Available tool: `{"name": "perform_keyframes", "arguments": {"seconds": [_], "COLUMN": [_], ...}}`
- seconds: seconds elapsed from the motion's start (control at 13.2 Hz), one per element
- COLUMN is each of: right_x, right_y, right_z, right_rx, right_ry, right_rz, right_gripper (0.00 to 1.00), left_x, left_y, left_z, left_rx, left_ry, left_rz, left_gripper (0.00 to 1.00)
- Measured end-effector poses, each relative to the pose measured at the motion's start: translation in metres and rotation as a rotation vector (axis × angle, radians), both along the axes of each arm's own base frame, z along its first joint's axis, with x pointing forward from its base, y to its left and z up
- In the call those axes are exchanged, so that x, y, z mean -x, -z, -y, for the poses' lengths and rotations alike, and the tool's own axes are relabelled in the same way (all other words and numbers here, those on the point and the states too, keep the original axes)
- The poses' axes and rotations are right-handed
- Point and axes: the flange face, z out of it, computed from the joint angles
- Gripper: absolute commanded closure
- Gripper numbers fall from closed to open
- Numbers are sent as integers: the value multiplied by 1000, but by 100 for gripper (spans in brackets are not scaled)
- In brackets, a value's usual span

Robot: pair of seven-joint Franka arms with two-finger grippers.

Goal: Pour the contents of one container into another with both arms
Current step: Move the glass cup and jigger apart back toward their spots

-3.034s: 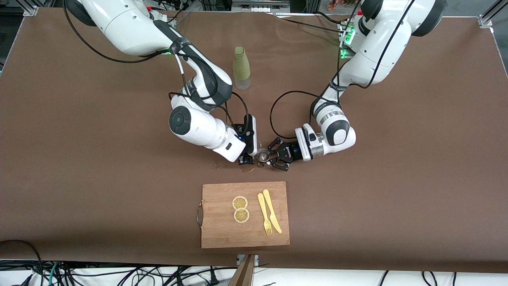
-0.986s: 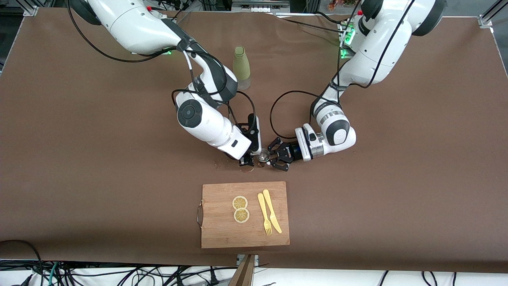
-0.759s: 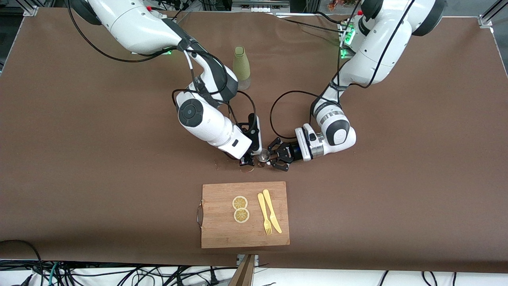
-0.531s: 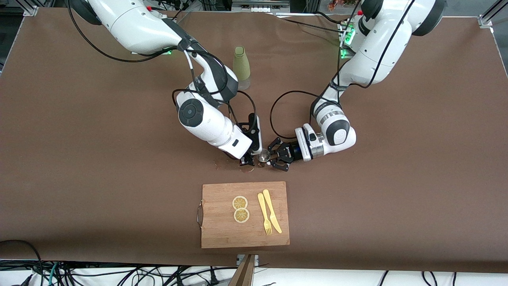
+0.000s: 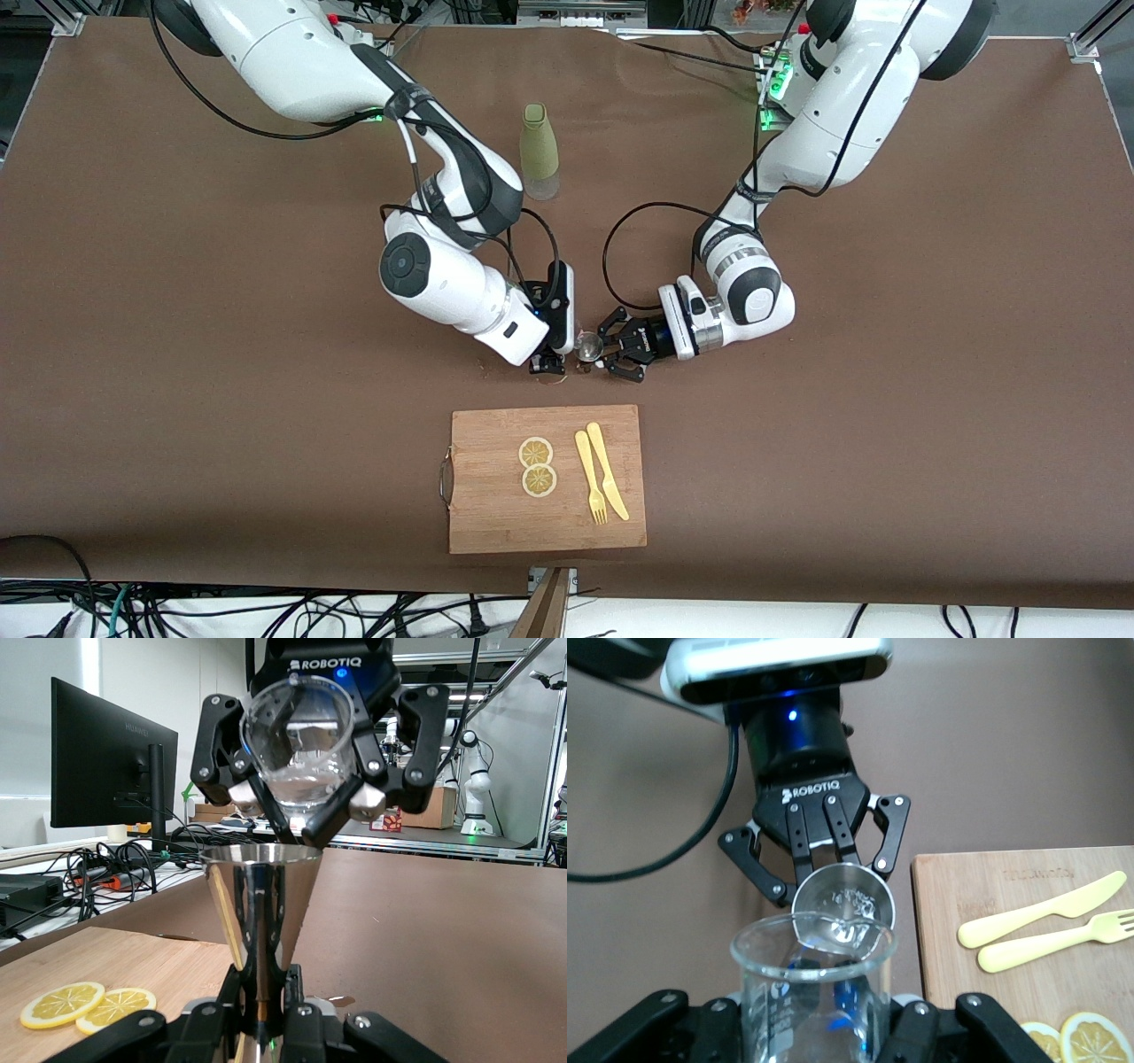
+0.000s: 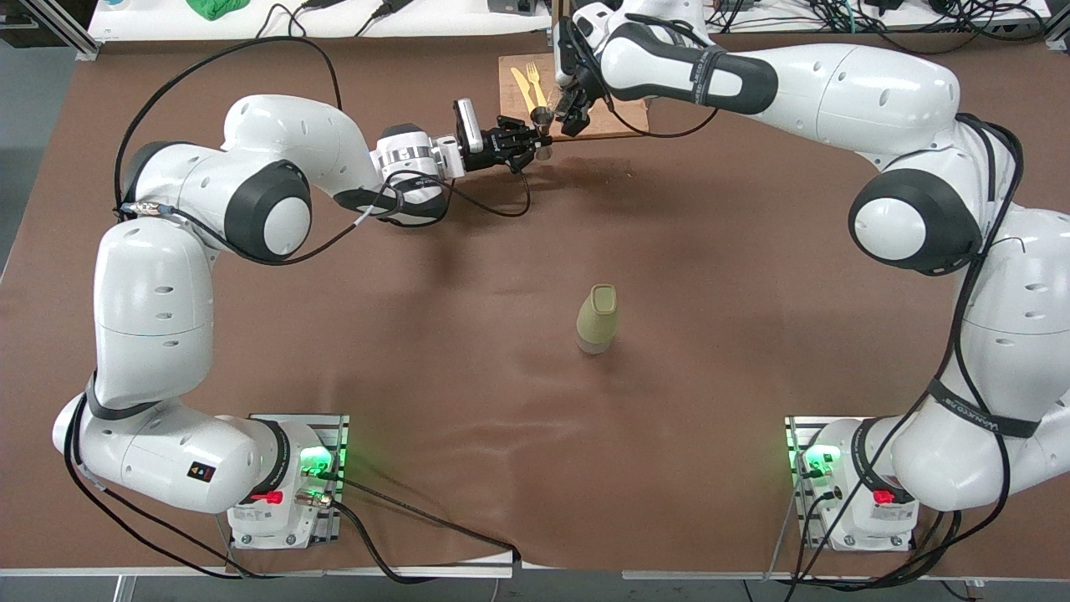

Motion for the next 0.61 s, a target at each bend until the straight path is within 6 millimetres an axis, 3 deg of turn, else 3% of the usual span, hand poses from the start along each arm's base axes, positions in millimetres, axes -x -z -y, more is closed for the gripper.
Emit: {"name": "perform_keyframes", "arguments": {"seconds": [0.3, 0.61], "right_x": [-6, -16], "right_y": [-3, -4], "right_z": [7, 23], "right_rx": [-79, -145], "right_ry": [66, 102], "right_rz": [-66, -110], "right_gripper": [100, 100], "left_x": [-4, -13], "left_y": [-5, -6], "left_z": [-5, -33], "left_rx": [0, -18], "left_ry": [-9, -24], "left_rz": [6, 13], "left_gripper": [100, 100]}}
